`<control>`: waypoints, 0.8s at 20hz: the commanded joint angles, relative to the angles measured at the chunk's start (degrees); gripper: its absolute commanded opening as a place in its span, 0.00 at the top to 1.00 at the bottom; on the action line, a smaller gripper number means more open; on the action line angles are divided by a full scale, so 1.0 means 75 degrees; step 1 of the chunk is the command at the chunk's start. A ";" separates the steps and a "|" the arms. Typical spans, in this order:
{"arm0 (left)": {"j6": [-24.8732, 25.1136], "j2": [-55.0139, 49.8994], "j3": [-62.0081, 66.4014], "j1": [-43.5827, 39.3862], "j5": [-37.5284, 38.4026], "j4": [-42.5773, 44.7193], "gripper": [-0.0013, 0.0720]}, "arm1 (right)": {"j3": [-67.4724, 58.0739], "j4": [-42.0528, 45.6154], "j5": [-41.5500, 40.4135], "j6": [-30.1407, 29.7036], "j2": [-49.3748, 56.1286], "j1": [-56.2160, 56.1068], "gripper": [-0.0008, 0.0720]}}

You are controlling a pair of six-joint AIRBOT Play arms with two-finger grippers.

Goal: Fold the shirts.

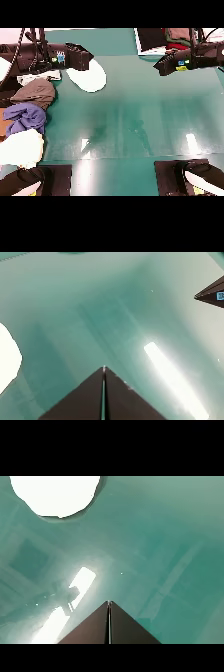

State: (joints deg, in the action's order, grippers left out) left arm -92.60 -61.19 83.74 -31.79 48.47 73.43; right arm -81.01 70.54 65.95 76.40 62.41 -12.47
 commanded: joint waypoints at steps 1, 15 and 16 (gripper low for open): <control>0.0003 0.0003 0.0000 0.0000 -0.0003 0.0003 0.95 | -0.0009 -0.0003 0.0003 0.0003 0.0003 -0.0006 0.97; 0.0015 0.0003 0.0006 0.0009 -0.1352 -0.0017 0.95 | -0.0009 -0.0006 0.0000 0.0003 0.0003 -0.0009 0.97; 0.0189 -0.0015 -0.0003 0.0009 -0.1413 0.0300 0.94 | -0.0009 -0.0015 0.0000 0.0003 0.0003 -0.0009 0.97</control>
State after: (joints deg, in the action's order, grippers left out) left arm -92.51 -61.21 83.74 -31.79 41.01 73.47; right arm -81.01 70.52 65.95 76.42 62.41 -12.47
